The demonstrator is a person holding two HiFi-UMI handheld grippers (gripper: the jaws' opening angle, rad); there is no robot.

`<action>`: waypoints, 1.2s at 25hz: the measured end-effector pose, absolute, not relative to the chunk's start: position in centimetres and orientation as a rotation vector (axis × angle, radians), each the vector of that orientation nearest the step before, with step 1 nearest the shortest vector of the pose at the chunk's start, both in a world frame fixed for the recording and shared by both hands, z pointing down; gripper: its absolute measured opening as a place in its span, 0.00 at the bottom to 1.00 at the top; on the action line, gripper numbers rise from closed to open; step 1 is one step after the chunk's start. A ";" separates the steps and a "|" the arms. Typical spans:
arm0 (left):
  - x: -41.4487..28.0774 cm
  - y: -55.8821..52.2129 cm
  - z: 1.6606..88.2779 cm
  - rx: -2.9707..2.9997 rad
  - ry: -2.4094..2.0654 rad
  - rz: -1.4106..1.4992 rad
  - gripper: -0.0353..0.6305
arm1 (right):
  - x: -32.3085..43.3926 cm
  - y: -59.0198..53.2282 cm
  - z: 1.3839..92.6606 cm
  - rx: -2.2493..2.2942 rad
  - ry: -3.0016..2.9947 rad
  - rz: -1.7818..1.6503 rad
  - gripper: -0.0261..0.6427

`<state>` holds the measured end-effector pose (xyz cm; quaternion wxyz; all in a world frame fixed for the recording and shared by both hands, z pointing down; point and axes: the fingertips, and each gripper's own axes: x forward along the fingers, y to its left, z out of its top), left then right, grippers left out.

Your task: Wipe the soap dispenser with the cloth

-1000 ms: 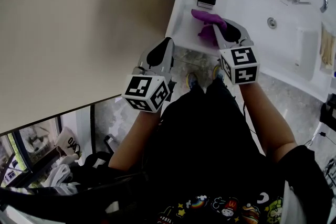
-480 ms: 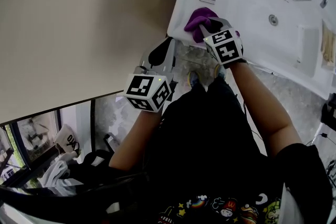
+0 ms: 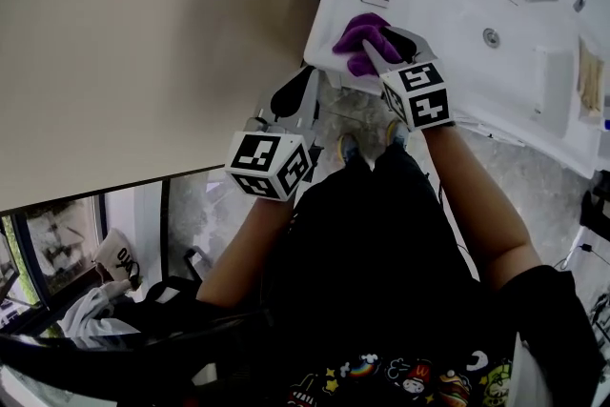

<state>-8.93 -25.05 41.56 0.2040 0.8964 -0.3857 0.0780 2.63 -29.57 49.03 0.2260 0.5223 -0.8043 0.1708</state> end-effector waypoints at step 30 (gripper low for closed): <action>-0.1 -26.1 34.6 2.820 -0.957 0.134 0.05 | 7.3 -22.3 33.9 1.913 -2.317 0.176 0.07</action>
